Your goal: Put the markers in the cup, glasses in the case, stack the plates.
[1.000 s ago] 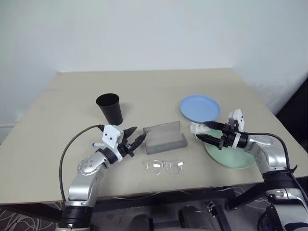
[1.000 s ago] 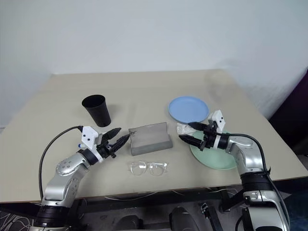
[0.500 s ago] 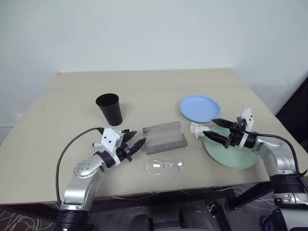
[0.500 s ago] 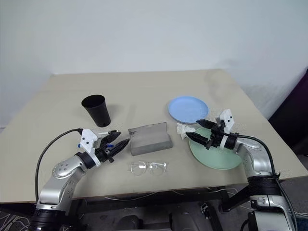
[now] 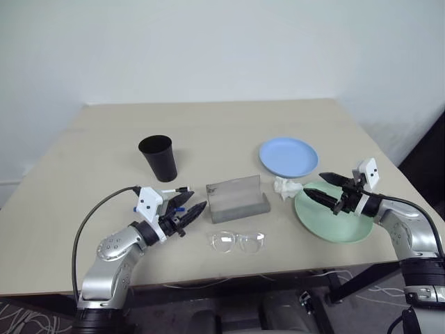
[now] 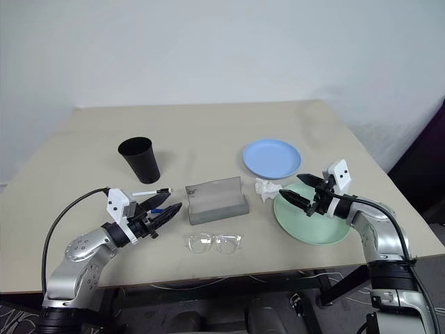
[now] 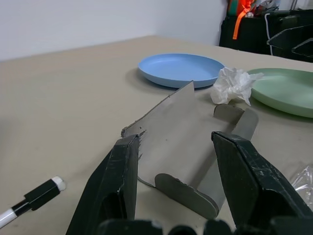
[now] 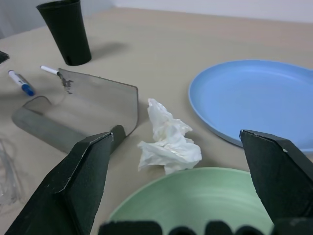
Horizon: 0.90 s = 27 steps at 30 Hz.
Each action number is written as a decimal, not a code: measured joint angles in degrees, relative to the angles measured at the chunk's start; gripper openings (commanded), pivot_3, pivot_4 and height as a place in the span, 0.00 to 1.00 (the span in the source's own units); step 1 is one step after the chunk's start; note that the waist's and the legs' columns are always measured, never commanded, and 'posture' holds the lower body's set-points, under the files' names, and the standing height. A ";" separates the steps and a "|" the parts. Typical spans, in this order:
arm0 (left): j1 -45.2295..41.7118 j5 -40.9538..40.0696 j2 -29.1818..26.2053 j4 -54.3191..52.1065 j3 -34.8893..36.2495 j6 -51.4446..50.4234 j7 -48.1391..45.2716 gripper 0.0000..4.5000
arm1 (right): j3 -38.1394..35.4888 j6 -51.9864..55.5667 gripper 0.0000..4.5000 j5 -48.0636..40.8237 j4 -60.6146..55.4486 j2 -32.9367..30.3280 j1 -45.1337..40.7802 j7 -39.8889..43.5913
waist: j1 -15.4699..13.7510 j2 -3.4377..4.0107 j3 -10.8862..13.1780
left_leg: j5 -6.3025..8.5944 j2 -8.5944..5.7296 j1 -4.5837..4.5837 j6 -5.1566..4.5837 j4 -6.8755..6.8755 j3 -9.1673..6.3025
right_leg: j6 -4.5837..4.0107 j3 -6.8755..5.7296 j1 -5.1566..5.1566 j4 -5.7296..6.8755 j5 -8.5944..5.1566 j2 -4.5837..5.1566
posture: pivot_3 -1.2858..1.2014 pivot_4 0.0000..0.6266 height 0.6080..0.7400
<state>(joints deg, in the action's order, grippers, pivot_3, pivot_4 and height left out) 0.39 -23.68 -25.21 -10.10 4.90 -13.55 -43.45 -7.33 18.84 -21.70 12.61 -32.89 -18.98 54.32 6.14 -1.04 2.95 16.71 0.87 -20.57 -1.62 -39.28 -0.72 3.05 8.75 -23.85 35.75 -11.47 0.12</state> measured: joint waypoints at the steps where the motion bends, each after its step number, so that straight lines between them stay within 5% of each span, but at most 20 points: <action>1: -0.10 -0.06 0.03 -0.22 -0.31 -0.32 -0.24 0.54 | 0.01 -0.34 1.00 0.87 0.93 -0.23 -0.61 -0.86 | 0.00 0.00 0.00 | 0.00 0.00 0.00 0.00 0.00 0.01 | 0.00 0.01 0.00 -0.01 0.00 0.01 | 0.52 0.00 1.00; 9: -2.62 -2.03 0.38 -4.67 -6.89 -4.58 -3.82 0.54 | -0.82 -1.51 1.00 5.23 12.37 -3.22 -7.31 -7.41 | 0.01 0.00 0.00 | 0.00 -0.02 0.01 0.00 -0.01 0.00 | 0.00 0.03 0.02 -0.01 0.00 0.00 | 0.52 0.00 1.00; 27: -6.99 -2.05 1.38 -5.91 -12.71 -7.22 -5.83 0.54 | -4.45 7.34 1.00 6.00 21.47 -7.75 -3.91 -8.90 | 0.04 0.04 0.00 | -0.01 -0.03 0.16 -0.02 -0.06 0.02 | -0.03 0.12 0.22 -0.04 -0.02 -0.03 | 0.52 0.00 1.00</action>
<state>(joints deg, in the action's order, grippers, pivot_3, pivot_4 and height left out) -6.60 -25.74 -23.83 -16.02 -7.82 -20.77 -49.28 -11.78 26.18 -15.69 34.07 -40.64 -22.89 45.42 6.18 -1.00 2.95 16.71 0.84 -20.41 -1.63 -39.34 -0.70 3.02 8.88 -23.63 35.71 -11.49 0.09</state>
